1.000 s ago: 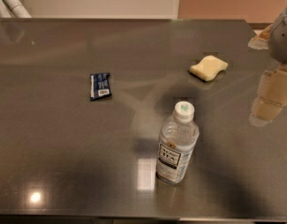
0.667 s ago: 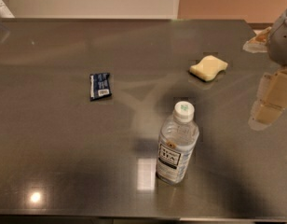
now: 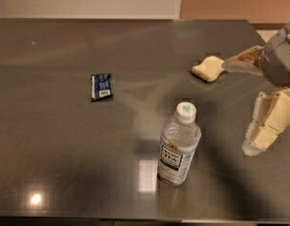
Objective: Move blue plastic bottle near sponge
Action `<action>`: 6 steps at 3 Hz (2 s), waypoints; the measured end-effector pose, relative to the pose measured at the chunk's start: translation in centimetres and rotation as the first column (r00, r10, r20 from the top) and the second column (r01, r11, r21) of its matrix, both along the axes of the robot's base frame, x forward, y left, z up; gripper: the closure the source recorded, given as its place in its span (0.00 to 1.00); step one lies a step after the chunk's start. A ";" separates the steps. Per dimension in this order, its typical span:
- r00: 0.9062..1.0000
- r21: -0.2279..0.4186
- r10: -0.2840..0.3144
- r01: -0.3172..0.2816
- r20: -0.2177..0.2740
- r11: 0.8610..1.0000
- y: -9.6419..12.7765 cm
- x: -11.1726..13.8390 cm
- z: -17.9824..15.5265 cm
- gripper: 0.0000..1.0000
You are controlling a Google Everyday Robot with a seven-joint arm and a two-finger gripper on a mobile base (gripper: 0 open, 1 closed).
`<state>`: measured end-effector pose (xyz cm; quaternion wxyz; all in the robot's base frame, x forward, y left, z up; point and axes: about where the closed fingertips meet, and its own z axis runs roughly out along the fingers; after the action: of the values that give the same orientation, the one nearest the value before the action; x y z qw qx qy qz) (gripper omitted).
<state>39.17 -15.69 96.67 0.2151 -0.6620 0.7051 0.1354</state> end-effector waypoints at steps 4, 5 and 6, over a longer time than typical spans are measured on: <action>0.970 0.212 0.232 -0.213 -0.070 0.954 8.8 -5.8 -1.8 0.00; 0.969 0.226 0.236 -0.215 -0.068 0.950 9.3 -5.8 -2.0 0.19; 0.975 0.228 0.215 -0.195 -0.065 0.954 8.8 -5.1 -2.1 0.41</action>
Offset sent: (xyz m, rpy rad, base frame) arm -0.0602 0.0841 -0.0173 0.2165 0.1174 0.2458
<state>34.08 -6.85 94.53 0.2405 -0.6969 0.6221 0.2637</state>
